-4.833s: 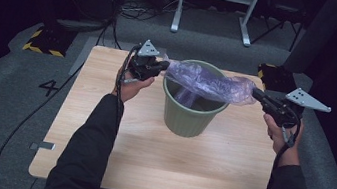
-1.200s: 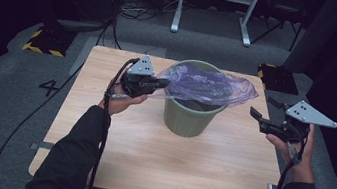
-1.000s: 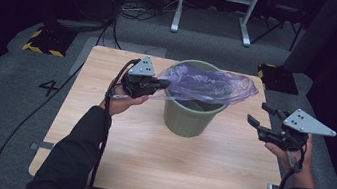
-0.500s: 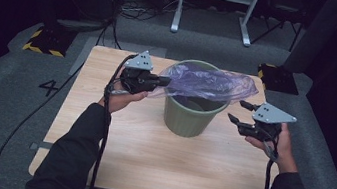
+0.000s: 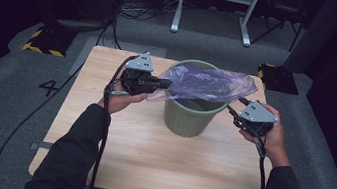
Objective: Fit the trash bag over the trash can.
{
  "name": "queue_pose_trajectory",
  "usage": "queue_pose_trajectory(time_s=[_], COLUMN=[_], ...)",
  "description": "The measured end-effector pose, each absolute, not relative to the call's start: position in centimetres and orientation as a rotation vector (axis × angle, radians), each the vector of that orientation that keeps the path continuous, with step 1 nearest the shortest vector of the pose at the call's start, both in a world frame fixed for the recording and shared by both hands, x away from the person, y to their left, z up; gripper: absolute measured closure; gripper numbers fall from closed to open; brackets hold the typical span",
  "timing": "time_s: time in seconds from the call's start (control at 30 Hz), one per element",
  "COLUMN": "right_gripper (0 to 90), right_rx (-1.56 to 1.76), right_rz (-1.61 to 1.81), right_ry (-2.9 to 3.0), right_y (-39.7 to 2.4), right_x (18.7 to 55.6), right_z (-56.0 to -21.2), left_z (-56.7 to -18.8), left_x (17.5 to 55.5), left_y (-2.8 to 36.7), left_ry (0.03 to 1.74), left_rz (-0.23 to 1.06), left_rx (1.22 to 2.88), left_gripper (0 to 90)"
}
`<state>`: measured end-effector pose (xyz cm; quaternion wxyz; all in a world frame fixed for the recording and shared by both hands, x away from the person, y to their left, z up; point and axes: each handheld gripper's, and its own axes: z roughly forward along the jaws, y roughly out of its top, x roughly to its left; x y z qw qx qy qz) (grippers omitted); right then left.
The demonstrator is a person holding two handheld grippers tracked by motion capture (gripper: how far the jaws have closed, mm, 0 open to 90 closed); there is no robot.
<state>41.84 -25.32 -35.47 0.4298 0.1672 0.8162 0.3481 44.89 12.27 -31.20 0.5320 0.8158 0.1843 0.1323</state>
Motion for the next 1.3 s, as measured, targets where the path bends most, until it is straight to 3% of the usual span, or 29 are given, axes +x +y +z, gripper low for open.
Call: queue_pose_trajectory(time_s=[0.23,0.57,0.97,1.3], right_gripper=[89.7,90.0,90.0,90.0], right_rx=[0.405,0.406,0.315,0.212], right_rz=[0.800,0.840,0.882,0.903], right_ry=[2.036,2.052,2.170,2.297], right_y=[-24.8,-25.8,-26.7,-27.9], right_x=[42.0,40.7,38.2,36.7], right_z=[-36.0,-35.9,-37.2,-39.5], left_z=[-31.3,-31.5,-31.4,-32.3], left_x=[44.7,44.3,44.2,47.1], left_y=[12.4,13.1,12.7,13.2], left_ry=[0.436,0.456,0.508,0.675], left_rz=[0.308,0.317,0.451,0.490], left_rx=[1.932,1.881,1.892,1.904], left_gripper=[89.8,87.1,89.7,89.8])
